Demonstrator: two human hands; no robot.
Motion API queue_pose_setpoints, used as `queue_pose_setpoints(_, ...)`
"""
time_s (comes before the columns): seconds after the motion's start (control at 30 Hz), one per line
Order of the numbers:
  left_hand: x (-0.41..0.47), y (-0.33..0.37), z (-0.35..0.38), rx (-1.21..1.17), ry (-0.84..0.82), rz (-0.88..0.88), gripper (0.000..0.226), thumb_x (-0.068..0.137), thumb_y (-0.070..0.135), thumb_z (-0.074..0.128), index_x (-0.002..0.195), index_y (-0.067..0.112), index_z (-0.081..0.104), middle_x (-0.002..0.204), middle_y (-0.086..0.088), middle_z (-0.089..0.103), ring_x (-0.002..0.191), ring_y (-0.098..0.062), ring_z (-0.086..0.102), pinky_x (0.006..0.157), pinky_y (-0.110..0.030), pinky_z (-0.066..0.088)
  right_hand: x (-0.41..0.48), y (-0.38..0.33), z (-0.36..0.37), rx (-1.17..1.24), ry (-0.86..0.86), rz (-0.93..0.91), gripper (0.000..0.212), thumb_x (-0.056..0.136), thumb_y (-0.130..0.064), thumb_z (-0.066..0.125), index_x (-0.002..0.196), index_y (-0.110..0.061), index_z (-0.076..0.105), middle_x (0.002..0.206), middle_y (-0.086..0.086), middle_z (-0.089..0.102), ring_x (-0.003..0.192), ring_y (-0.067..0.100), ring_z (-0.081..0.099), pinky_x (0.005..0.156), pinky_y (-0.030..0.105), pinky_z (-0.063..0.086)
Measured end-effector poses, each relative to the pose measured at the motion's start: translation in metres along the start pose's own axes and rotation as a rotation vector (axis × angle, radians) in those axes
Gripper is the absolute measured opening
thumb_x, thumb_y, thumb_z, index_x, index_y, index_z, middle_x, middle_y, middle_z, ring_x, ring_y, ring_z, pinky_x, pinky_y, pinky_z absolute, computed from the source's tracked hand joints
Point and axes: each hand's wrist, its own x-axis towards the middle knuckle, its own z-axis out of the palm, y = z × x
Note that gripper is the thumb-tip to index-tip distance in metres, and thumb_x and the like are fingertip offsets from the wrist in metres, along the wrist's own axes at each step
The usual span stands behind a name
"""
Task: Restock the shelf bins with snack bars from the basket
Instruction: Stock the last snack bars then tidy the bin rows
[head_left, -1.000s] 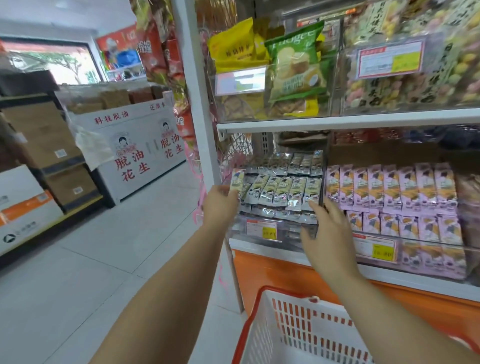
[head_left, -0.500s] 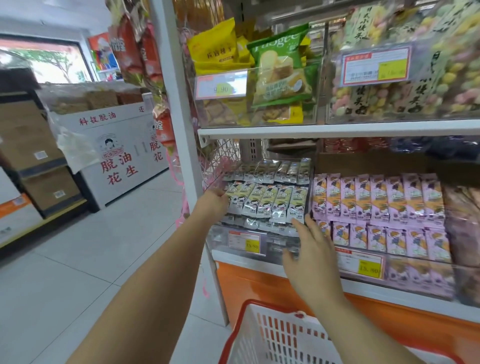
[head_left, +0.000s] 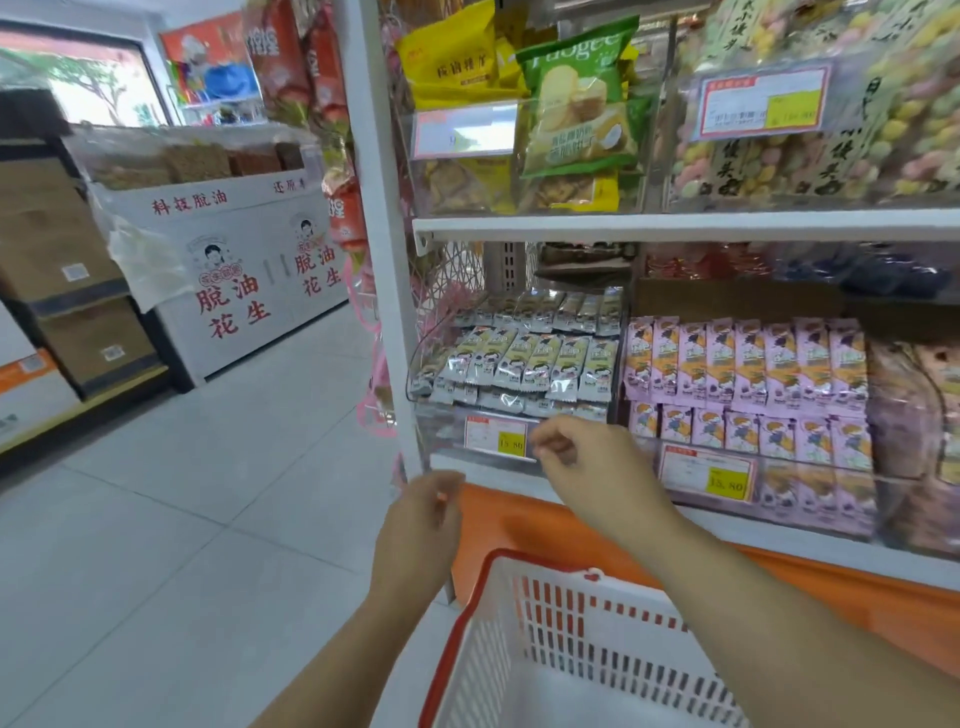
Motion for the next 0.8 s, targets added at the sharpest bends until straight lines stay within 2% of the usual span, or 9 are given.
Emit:
queue_pose_setpoints(0.1, -0.036, -0.034, 0.008, 0.044, -0.109, -0.031, 0.028, 0.092, 0.009, 0.050, 0.113, 0.023, 0.063, 0.112, 0.007, 0.061, 0.094, -0.010, 0.059, 0.088, -0.031, 0.049, -0.003, 0.001, 0.013, -0.166, -0.315, -0.105, 0.025, 0.092, -0.020, 0.054, 0.115, -0.022, 0.065, 0.109, -0.007, 0.066, 0.096, 0.010, 0.060, 0.088, 0.028, 0.049)
queue_pose_setpoints(0.2, -0.057, -0.066, 0.015, 0.111, -0.219, -0.017, 0.030, 0.092, 0.009, 0.050, 0.116, 0.022, 0.063, 0.115, 0.009, 0.053, 0.107, -0.009, 0.054, 0.091, -0.022, 0.043, -0.021, 0.023, 0.031, -0.324, -0.570, -0.142, 0.026, 0.091, -0.023, 0.054, 0.114, -0.022, 0.065, 0.112, -0.007, 0.066, 0.100, 0.010, 0.060, 0.084, 0.021, 0.045)
queue_pose_setpoints(0.3, -0.070, -0.097, 0.028, 0.151, -0.312, 0.017, 0.030, 0.091, 0.011, 0.054, 0.119, 0.018, 0.062, 0.121, 0.003, 0.052, 0.115, -0.013, 0.050, 0.098, -0.025, 0.040, -0.050, 0.066, 0.061, -0.356, -0.727, -0.053, 0.026, 0.092, -0.021, 0.052, 0.115, -0.019, 0.064, 0.112, -0.006, 0.066, 0.093, 0.010, 0.059, 0.074, 0.016, 0.038)
queue_pose_setpoints(0.4, -0.085, -0.121, 0.045, 0.136, -0.336, 0.030, 0.033, 0.089, 0.002, 0.054, 0.119, 0.012, 0.063, 0.124, -0.003, 0.053, 0.116, -0.017, 0.052, 0.100, -0.030, 0.042, -0.081, 0.107, 0.100, -0.207, -0.784, 0.129, 0.026, 0.093, -0.017, 0.052, 0.116, -0.015, 0.065, 0.113, -0.004, 0.064, 0.086, 0.005, 0.053, 0.070, 0.010, 0.038)
queue_pose_setpoints(0.47, -0.098, -0.133, 0.055, 0.113, -0.311, 0.034, 0.038, 0.086, -0.007, 0.051, 0.117, 0.011, 0.064, 0.127, 0.001, 0.049, 0.115, -0.013, 0.052, 0.101, -0.025, 0.040, -0.099, 0.131, 0.126, -0.137, -0.841, 0.225, 0.027, 0.094, -0.020, 0.053, 0.119, -0.016, 0.063, 0.120, -0.002, 0.061, 0.092, 0.008, 0.054, 0.074, 0.011, 0.038)
queue_pose_setpoints(0.6, -0.114, -0.142, 0.061, 0.087, -0.263, 0.003, 0.039, 0.088, -0.007, 0.048, 0.116, 0.015, 0.064, 0.133, 0.014, 0.039, 0.114, -0.001, 0.049, 0.089, 0.001, 0.032, -0.132, 0.165, 0.176, -0.103, -1.065, 0.310, 0.032, 0.096, -0.027, 0.051, 0.126, -0.019, 0.057, 0.127, -0.002, 0.057, 0.108, 0.012, 0.056, 0.086, 0.018, 0.041)
queue_pose_setpoints(0.7, -0.112, -0.141, 0.059, 0.063, -0.271, -0.016, 0.038, 0.089, -0.006, 0.048, 0.113, 0.017, 0.065, 0.133, 0.013, 0.041, 0.115, 0.000, 0.048, 0.090, 0.002, 0.030, -0.159, 0.179, 0.204, -0.103, -1.219, 0.338, 0.041, 0.096, -0.031, 0.051, 0.134, -0.019, 0.048, 0.134, 0.001, 0.052, 0.117, 0.015, 0.051, 0.092, 0.019, 0.038)
queue_pose_setpoints(0.8, -0.111, -0.139, 0.059, 0.033, -0.296, -0.047, 0.038, 0.090, -0.005, 0.047, 0.110, 0.022, 0.065, 0.134, 0.013, 0.041, 0.109, -0.004, 0.053, 0.085, -0.002, 0.035, -0.187, 0.194, 0.224, -0.089, -1.377, 0.423, 0.056, 0.098, -0.036, 0.047, 0.146, -0.014, 0.030, 0.150, 0.005, 0.034, 0.133, 0.020, 0.039, 0.106, 0.027, 0.031)
